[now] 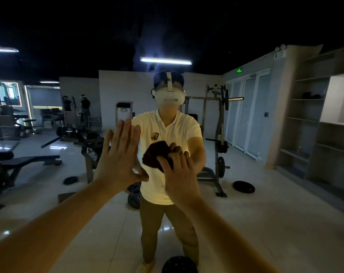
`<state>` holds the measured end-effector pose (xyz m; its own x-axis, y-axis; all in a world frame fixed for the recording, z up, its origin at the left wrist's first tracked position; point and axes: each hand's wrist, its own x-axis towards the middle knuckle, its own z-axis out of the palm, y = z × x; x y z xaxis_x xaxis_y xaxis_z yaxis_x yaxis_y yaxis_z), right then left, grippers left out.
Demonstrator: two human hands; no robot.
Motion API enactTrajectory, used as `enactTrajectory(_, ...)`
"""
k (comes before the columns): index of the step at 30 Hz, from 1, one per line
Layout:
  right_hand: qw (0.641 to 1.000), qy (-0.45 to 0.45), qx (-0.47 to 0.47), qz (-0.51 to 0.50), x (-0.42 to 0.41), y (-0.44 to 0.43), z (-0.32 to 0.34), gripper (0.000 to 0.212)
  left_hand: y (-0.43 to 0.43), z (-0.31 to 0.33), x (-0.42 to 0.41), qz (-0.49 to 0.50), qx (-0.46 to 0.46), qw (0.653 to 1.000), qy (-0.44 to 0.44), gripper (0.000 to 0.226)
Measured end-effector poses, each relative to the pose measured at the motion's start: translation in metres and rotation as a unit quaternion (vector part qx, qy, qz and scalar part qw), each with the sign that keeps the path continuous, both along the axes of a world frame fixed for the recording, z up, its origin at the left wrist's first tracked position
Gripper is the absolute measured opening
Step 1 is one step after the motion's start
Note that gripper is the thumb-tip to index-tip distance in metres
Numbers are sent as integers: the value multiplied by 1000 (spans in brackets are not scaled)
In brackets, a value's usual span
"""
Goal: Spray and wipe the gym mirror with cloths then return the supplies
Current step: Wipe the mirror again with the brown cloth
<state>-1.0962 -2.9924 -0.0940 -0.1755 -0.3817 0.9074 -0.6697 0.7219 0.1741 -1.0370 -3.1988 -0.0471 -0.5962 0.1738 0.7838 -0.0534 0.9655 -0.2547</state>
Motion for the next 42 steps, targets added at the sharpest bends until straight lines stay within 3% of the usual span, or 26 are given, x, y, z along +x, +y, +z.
enactTrajectory(2, 999, 13, 44, -23, -16, 42, -3, 55, 1, 1, 2, 4, 2, 1000, -5, 159)
enactTrajectory(4, 997, 1, -7, -72, -30, 90, -1, 62, 1, 1, 2, 6, 3, 1000, -10, 161)
enactTrajectory(7, 974, -78, -173, -125, -42, 155, 9, 51, 3, 1, 2, 8, 10, 1000, -13, 164)
enactTrajectory(11, 891, -162, -397, -153, -38, 158, 11, 46, 5, 0, 0, 6, 17, 1000, -12, 162)
enactTrajectory(14, 896, -194, -374, -141, -19, 96, -17, 54, 5, -1, -1, 5, 24, 1000, -15, 162)
enactTrajectory(17, 913, -236, -330, -44, 5, 24, -55, 34, 6, -2, 0, 12, 26, 999, -17, 161)
enactTrajectory(20, 976, -165, -143, -13, 29, -12, -83, 43, 7, -10, 5, 9, 32, 999, -18, 153)
enactTrajectory(22, 985, -161, -39, 38, 26, -2, -88, 54, 3, -25, 11, 7, 30, 999, -26, 149)
enactTrajectory(24, 991, -131, 20, 28, 17, 28, -86, 52, -4, -44, 20, -1, 33, 999, -41, 150)
enactTrajectory(27, 985, -143, -63, -75, -4, 93, -85, 45, -21, -70, 32, 9, 52, 997, -47, 150)
enactTrajectory(30, 934, -234, -219, -159, -23, 155, -76, 45, -33, -88, 35, 23, 39, 997, -66, 151)
enactTrajectory(34, 869, -246, -387, -186, -27, 161, -75, 41, -33, -96, 28, 30, 40, 996, -67, 159)
enactTrajectory(37, 850, -250, -423, -190, -17, 115, -83, 46, -32, -98, 26, 24, 42, 997, -57, 161)
enactTrajectory(42, 845, -320, -414, -109, 24, 18, -95, 54, -35, -100, 25, -1, 45, 998, -48, 155)
